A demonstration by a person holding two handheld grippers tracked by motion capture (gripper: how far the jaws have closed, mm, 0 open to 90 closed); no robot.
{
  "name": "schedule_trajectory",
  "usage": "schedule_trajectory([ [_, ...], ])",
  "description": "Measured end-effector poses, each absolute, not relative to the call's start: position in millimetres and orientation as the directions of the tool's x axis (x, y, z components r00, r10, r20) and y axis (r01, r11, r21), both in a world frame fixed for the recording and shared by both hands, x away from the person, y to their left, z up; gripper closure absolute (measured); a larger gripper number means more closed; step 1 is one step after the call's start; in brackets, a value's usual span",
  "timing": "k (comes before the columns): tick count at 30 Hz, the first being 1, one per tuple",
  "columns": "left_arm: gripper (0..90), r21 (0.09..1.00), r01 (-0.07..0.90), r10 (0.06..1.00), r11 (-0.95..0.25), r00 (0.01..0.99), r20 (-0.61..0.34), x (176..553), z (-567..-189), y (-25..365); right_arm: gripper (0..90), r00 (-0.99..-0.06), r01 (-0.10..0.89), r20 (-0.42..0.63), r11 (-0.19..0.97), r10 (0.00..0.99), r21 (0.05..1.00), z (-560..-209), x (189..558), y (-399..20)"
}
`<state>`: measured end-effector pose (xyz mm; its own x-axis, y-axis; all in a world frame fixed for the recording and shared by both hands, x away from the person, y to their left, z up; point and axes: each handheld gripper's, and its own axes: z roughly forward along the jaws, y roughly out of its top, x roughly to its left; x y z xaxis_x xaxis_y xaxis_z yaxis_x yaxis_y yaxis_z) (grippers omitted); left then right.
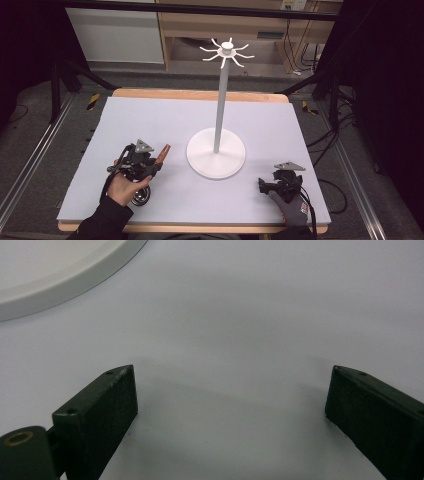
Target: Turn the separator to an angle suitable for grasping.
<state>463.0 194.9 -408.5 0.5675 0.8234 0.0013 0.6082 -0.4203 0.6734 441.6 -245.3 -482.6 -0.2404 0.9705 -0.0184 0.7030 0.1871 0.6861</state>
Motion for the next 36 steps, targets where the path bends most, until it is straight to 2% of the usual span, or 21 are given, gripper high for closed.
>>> schedule_trajectory([
  [11, 67.2, 0.766, 0.532, 0.83, -0.361, 0.557, 0.004, 451.5, -387.5, 201.7, 6.9, -0.239, 0.7, -0.019, 0.186, 0.971, 0.69, -482.4, 441.6, -245.7],
  [36, 67.2, 0.892, 0.396, 0.844, -0.218, 0.535, -0.031, 434.8, -353.5, 220.3, 6.8, -0.229, 0.702, -0.012, 0.174, 0.973, 0.69, -481.5, 441.3, -245.8],
])
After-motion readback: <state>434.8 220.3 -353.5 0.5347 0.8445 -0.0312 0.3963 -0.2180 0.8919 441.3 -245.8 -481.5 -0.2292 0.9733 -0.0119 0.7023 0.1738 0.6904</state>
